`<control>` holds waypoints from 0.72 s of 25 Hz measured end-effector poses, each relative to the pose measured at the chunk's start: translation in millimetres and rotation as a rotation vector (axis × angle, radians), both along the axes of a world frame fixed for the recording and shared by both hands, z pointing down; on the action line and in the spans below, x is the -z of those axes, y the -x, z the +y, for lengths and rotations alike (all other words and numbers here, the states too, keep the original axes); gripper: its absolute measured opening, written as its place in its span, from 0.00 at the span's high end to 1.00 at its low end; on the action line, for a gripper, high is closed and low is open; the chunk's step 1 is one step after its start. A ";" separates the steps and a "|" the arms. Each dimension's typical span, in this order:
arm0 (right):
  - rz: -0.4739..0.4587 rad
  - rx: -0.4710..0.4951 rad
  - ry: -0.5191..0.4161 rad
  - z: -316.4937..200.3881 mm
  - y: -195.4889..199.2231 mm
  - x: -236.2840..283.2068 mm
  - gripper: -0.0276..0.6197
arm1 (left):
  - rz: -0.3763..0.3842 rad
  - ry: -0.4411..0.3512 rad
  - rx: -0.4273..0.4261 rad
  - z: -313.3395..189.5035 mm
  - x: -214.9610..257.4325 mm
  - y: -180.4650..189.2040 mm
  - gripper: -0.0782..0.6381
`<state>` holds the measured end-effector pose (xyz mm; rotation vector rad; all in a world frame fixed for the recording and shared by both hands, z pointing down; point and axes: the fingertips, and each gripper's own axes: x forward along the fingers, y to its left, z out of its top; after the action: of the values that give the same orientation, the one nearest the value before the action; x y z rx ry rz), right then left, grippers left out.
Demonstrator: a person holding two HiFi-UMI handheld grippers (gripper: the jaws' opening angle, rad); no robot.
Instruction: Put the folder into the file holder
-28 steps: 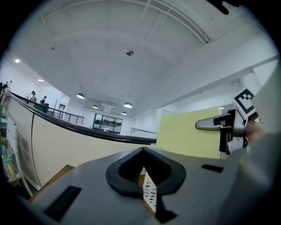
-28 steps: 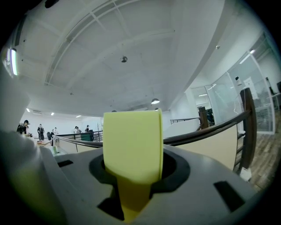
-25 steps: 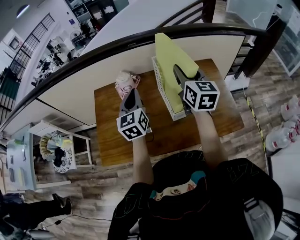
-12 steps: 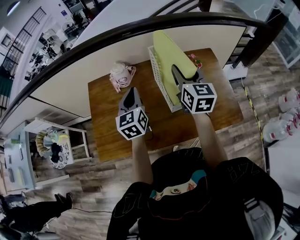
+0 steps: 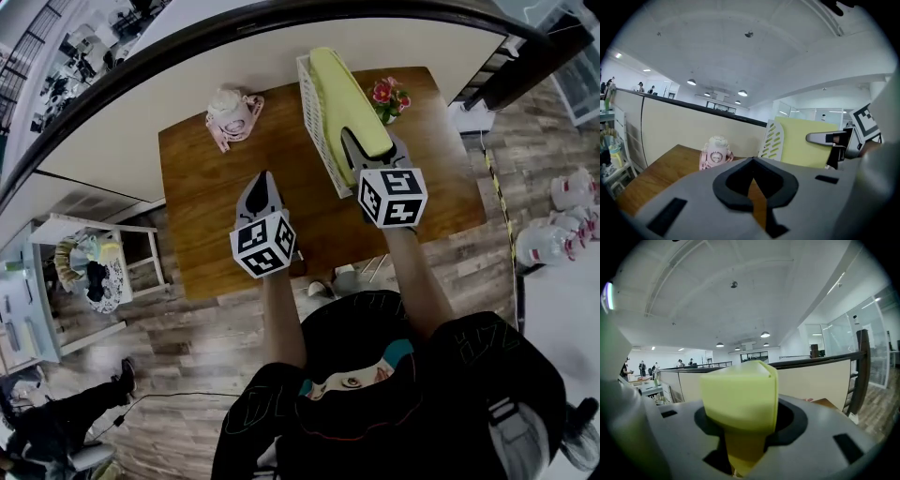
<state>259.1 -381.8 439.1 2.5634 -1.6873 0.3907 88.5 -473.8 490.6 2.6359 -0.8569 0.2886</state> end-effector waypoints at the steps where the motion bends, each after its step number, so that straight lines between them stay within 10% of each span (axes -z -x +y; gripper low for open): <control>1: 0.008 0.000 -0.002 -1.6 0.6 0.2 0.68 | -0.003 0.011 0.005 0.1 -5.4 2.3 0.89; 18: -0.021 0.022 -0.059 7.4 6.6 16.2 0.60 | 0.040 0.013 -0.022 6.9 1.7 -8.4 0.89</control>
<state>252.5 -374.4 422.9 2.5875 -1.7589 0.3736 96.9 -467.0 488.8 2.6311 -0.8112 0.2453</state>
